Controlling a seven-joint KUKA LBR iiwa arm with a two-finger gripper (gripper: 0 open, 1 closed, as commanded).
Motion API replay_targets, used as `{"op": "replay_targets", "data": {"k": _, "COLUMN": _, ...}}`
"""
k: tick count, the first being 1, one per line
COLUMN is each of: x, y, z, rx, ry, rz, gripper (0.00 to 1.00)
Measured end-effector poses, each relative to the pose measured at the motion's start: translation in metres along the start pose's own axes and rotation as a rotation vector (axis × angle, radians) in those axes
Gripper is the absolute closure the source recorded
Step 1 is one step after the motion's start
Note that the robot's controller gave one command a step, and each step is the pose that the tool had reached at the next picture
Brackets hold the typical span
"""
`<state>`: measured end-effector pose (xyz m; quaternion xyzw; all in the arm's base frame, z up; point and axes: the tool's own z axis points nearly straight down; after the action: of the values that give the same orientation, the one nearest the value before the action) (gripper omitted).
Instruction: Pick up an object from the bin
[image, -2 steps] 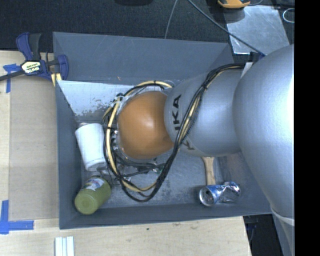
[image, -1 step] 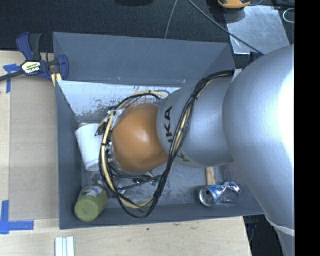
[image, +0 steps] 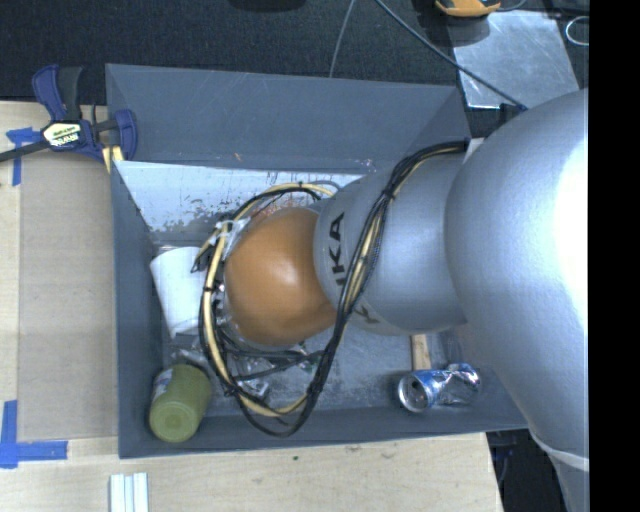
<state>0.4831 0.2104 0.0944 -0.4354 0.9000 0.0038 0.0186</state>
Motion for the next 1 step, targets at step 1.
{"op": "replay_targets", "data": {"k": 1, "x": -0.027, "y": -0.0536, "z": -0.0438, "rx": 0.005, "ry": -0.005, "rz": -0.67, "gripper": 0.0}}
